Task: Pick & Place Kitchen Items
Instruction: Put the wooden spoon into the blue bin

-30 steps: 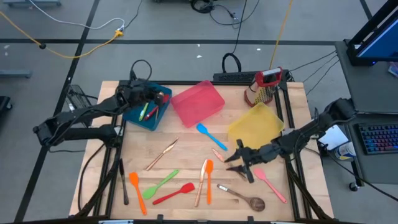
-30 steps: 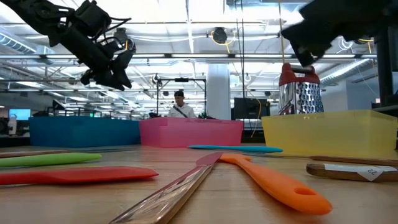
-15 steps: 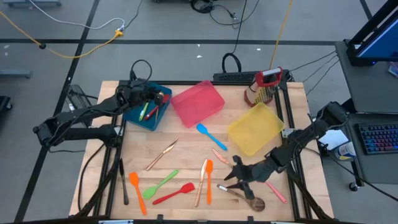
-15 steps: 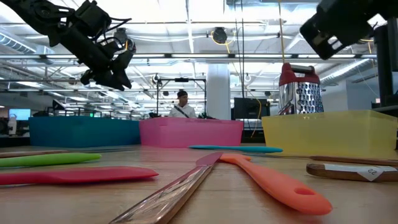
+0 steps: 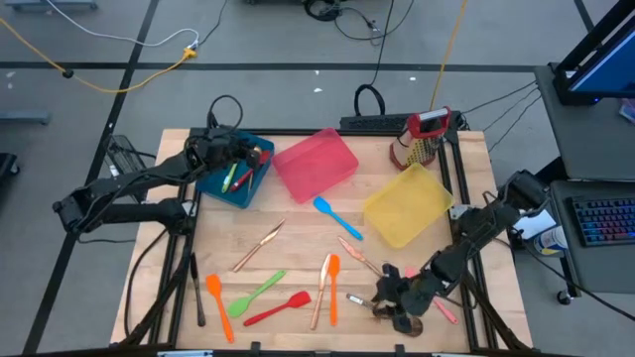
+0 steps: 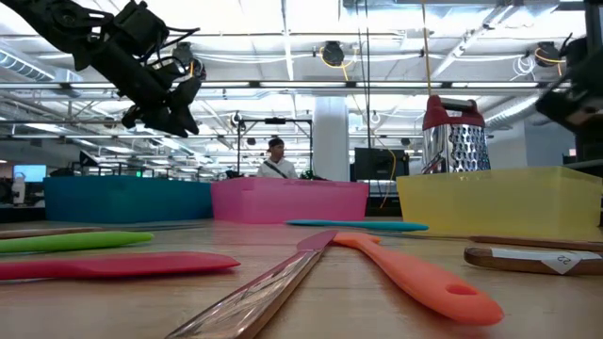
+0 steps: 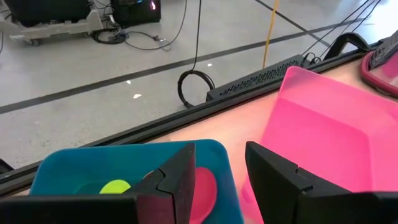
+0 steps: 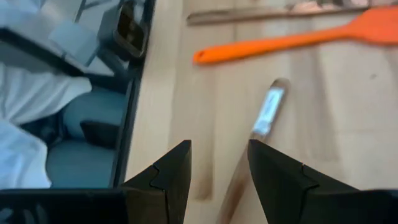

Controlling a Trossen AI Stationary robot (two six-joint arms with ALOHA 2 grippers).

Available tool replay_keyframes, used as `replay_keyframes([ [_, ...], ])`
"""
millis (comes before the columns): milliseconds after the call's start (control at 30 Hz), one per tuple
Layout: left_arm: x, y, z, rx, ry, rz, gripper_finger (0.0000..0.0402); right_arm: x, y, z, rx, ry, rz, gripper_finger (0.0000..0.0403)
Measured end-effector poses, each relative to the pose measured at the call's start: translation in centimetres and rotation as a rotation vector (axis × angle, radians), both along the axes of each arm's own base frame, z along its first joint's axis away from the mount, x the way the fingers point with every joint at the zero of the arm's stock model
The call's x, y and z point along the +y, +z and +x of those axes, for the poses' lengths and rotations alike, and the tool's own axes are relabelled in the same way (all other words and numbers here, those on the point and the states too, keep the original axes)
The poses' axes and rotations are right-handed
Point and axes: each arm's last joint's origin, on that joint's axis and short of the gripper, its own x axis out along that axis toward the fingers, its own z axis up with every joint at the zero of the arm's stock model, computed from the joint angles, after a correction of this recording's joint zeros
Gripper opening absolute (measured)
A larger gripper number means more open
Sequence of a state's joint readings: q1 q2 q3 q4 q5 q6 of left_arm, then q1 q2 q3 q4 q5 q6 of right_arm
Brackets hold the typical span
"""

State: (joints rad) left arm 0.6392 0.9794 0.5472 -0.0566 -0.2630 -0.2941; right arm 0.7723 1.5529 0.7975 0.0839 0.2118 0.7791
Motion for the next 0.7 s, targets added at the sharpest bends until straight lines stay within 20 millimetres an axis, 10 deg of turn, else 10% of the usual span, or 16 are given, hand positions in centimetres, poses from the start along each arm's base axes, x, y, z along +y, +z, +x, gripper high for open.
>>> replay_keyframes([
  [700,0.0,0.0,0.0,0.003,-0.001,0.002,0.0145,1.8,-4.6,-1.8,0.147,-0.085,-0.103,0.0155],
])
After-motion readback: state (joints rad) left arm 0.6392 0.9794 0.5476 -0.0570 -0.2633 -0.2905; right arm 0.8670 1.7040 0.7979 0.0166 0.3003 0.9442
